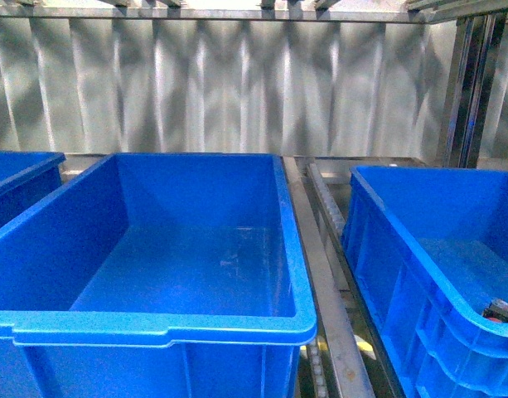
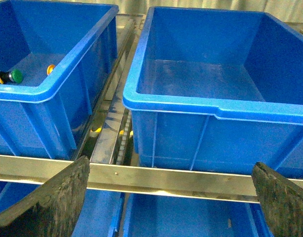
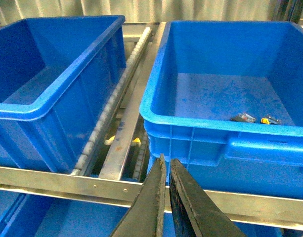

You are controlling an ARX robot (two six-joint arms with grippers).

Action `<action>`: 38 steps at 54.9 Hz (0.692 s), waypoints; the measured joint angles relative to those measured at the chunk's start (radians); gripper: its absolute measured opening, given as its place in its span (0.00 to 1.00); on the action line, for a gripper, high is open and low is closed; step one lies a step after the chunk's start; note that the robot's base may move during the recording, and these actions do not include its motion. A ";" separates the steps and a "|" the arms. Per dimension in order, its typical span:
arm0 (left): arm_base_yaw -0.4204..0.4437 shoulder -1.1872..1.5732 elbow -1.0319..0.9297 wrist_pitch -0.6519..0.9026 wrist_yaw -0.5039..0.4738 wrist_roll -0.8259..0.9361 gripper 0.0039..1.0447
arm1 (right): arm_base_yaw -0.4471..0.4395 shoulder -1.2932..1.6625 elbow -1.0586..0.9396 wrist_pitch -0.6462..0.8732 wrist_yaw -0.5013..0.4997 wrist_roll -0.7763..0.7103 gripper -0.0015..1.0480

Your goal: Pick red and yellow buttons and place in box

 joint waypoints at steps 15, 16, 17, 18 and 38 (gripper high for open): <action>0.000 0.000 0.000 0.000 0.000 0.000 0.93 | 0.000 -0.086 0.000 -0.089 0.000 0.000 0.03; 0.000 0.000 0.000 0.000 0.000 0.000 0.93 | 0.000 -0.113 0.000 -0.130 0.001 0.000 0.03; 0.000 0.000 0.000 0.000 0.000 0.000 0.93 | 0.000 -0.127 0.000 -0.150 0.000 0.000 0.03; 0.000 0.000 0.000 0.000 0.000 0.000 0.93 | 0.000 -0.155 0.000 -0.188 -0.003 0.000 0.03; 0.000 0.000 0.000 0.000 0.000 0.000 0.93 | 0.000 -0.235 0.000 -0.239 0.001 0.000 0.03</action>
